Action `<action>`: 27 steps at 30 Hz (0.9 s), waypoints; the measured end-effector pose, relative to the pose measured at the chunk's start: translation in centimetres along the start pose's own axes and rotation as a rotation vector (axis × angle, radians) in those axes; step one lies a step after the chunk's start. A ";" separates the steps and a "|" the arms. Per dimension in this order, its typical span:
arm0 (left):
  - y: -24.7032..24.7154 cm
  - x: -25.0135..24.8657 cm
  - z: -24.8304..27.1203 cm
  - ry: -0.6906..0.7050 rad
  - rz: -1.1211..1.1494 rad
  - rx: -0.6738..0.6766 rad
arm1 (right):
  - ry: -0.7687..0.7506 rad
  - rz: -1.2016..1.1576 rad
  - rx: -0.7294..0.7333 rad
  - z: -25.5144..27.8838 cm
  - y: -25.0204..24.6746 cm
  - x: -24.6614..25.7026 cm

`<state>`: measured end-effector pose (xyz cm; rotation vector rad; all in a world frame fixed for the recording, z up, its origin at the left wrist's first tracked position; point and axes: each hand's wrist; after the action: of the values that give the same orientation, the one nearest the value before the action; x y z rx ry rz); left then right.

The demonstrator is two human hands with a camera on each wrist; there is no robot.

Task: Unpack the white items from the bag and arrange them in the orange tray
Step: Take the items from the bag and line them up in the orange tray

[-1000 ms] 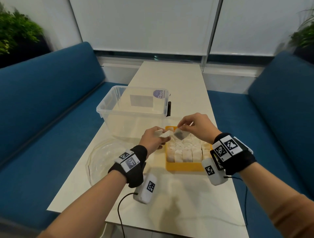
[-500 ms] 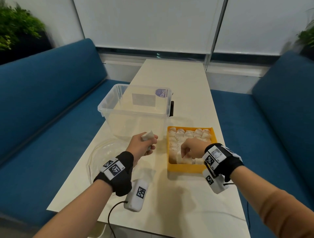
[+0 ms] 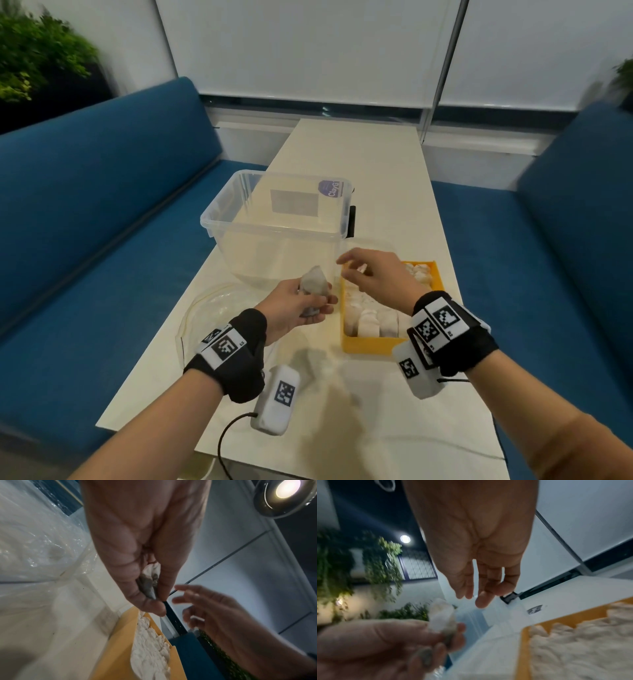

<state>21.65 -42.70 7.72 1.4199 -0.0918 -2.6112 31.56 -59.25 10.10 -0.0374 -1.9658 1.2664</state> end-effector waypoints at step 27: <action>0.9 -0.6 1.1 0.189 0.098 0.008 | 0.026 -0.313 -0.069 1.1 -3.1 1.3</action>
<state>21.16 -43.56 8.92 1.6131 -0.1432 -2.3892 31.10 -61.10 13.04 0.2105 -1.9047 0.9896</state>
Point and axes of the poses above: each hand's wrist, its own z-axis away from the middle knuckle, its own y-axis out of the palm, x = y × z, and after that the axes turned 11 degrees about -y, right-handed
